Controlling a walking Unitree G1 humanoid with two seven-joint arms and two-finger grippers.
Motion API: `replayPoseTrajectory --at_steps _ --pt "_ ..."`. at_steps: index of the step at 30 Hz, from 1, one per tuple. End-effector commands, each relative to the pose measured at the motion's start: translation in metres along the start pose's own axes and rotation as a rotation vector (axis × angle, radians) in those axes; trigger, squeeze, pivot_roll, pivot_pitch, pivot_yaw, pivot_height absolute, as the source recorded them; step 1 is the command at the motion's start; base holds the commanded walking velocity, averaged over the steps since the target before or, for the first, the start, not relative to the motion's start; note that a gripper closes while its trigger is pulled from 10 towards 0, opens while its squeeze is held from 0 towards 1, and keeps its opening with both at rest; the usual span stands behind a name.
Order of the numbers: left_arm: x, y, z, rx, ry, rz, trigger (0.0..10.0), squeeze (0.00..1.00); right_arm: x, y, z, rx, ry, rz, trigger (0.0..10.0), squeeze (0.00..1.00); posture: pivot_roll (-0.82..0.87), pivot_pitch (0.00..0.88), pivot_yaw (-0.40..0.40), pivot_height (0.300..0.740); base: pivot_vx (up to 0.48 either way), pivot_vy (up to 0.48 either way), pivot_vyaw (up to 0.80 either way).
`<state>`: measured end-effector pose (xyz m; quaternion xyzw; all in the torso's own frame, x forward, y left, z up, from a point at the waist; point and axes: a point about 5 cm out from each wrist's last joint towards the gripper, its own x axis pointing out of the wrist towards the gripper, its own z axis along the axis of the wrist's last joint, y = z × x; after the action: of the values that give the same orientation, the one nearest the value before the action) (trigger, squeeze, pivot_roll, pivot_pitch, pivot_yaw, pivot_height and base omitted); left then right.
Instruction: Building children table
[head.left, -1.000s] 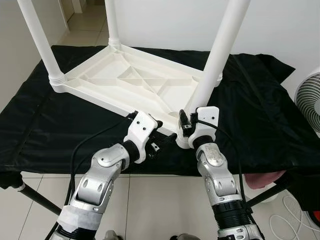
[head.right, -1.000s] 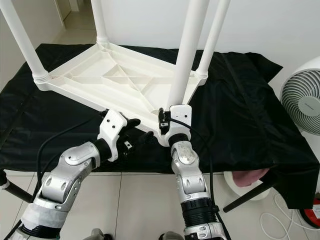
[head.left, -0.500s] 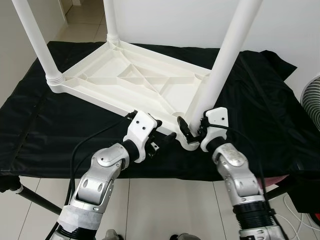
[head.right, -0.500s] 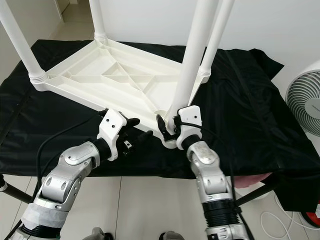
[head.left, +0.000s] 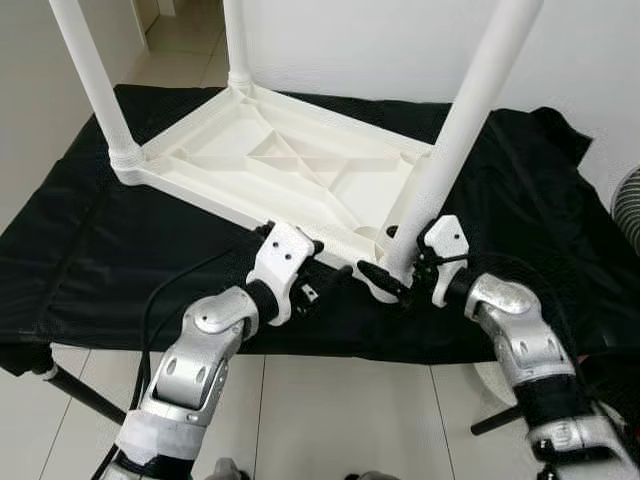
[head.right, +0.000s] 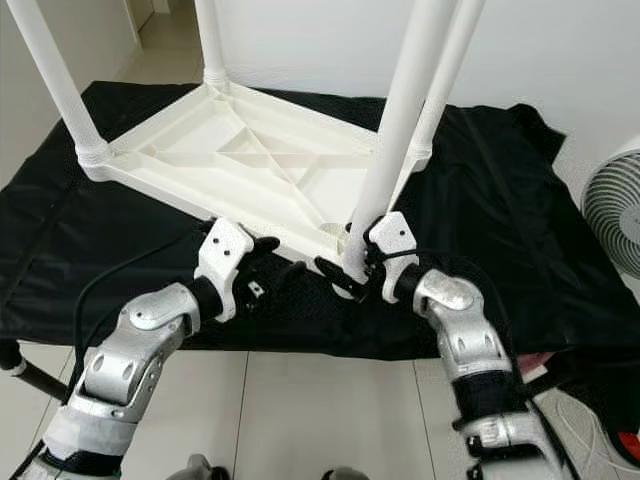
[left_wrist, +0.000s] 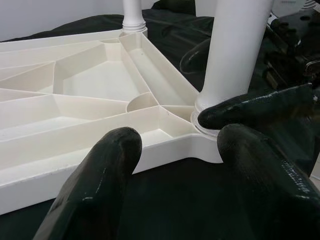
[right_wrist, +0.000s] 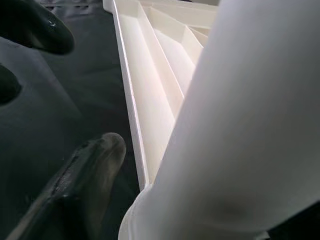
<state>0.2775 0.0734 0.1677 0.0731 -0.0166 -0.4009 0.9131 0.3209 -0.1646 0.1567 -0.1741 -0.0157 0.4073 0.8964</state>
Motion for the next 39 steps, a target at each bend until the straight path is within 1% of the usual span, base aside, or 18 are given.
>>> replayPoseTrajectory --at_steps 1,10,14,15,16,17,21,23,24,25,26,27,29,30,31,32,35,39 --pt "0.003 0.002 -0.001 0.007 0.008 0.061 10.0 0.0 0.004 0.001 -0.004 -0.023 0.027 0.047 0.0 0.0 -0.07 0.012 -0.014 0.74 0.0 0.0 0.0" --pt "0.004 0.002 0.0 0.007 -0.001 0.058 10.0 0.0 0.008 0.005 -0.01 0.035 0.015 0.067 0.0 0.0 -0.07 0.029 -0.016 0.74 0.0 0.0 0.0" --pt "0.004 -0.001 0.001 0.001 -0.005 0.044 10.0 0.0 0.009 0.008 -0.011 0.067 -0.008 -0.002 0.0 0.0 -0.07 0.037 -0.011 0.74 0.0 0.0 0.0" --pt "0.003 -0.001 0.001 0.002 -0.004 0.043 10.0 0.0 0.01 0.007 -0.011 0.075 -0.007 -0.047 3.7 0.0 -0.07 0.037 -0.011 0.74 0.0 0.0 0.0" --pt "0.003 -0.001 0.001 0.003 -0.002 0.042 10.0 0.0 0.012 0.006 -0.011 0.086 -0.007 -0.097 10.0 0.0 -0.07 0.039 -0.011 0.74 0.0 0.0 0.0" --pt "0.003 -0.001 0.001 0.003 -0.002 0.042 10.0 0.0 0.012 0.006 -0.011 0.086 -0.007 -0.097 10.0 0.0 -0.07 0.039 -0.011 0.74 0.0 0.0 0.0" --pt "0.002 0.0 0.001 0.003 0.001 0.044 10.0 0.0 0.015 0.01 -0.008 0.101 -0.022 -0.199 10.0 0.0 -0.07 0.044 -0.009 0.74 0.0 0.0 0.0" --pt "0.002 0.0 0.0 0.002 0.003 0.046 10.0 0.0 0.019 0.014 -0.004 0.111 -0.034 -0.298 10.0 0.0 -0.07 0.05 -0.006 0.74 0.0 0.0 0.0" --pt "0.002 0.0 0.0 0.002 0.003 0.046 10.0 0.0 0.019 0.014 -0.004 0.111 -0.034 -0.298 10.0 0.0 -0.07 0.05 -0.006 0.74 0.0 0.0 0.0" --pt "0.002 -0.001 0.0 0.0 0.004 0.042 10.0 0.0 0.022 0.017 -0.004 0.154 -0.028 -0.37 10.0 0.0 -0.08 0.054 0.001 0.74 0.0 0.0 0.0" --pt "0.002 -0.001 0.0 0.0 0.004 0.042 10.0 0.0 0.022 0.017 -0.004 0.154 -0.028 -0.37 10.0 0.0 -0.08 0.054 0.001 0.74 0.0 0.0 0.0" --pt "0.003 -0.002 -0.001 -0.002 0.005 0.037 10.0 0.0 0.026 0.02 -0.004 0.19 -0.018 -0.454 10.0 0.0 -0.08 0.056 0.003 0.74 0.0 0.0 0.0" --pt "0.003 -0.002 -0.001 -0.002 0.005 0.037 10.0 0.0 0.026 0.02 -0.004 0.19 -0.018 -0.454 10.0 0.0 -0.08 0.056 0.003 0.74 0.0 0.0 0.0" --pt "0.004 -0.003 -0.001 -0.003 0.008 0.028 10.0 0.0 0.032 0.03 -0.005 0.229 0.024 -0.664 10.0 0.0 -0.08 0.056 0.003 0.74 0.0 0.0 0.0" --pt "0.004 -0.003 -0.001 -0.003 0.008 0.026 10.0 0.0 0.033 0.033 -0.005 0.223 0.038 -0.722 10.0 0.0 -0.08 0.056 0.003 0.74 0.0 0.0 0.0" --pt "0.004 -0.003 -0.001 -0.003 0.008 0.026 10.0 0.0 0.033 0.033 -0.005 0.223 0.038 -0.722 10.0 0.0 -0.08 0.056 0.003 0.74 0.0 0.0 0.0" --pt "0.003 -0.004 -0.001 -0.003 0.012 0.029 10.0 0.0 0.032 0.042 -0.005 0.27 0.047 -0.852 10.0 0.0 -0.07 0.068 -0.001 0.74 0.0 0.0 0.0" --pt "0.002 -0.005 -0.002 -0.012 0.012 0.032 10.0 0.0 0.036 0.048 -0.001 0.29 0.031 -0.832 10.0 0.0 -0.07 0.072 -0.002 0.74 0.0 0.0 0.0"
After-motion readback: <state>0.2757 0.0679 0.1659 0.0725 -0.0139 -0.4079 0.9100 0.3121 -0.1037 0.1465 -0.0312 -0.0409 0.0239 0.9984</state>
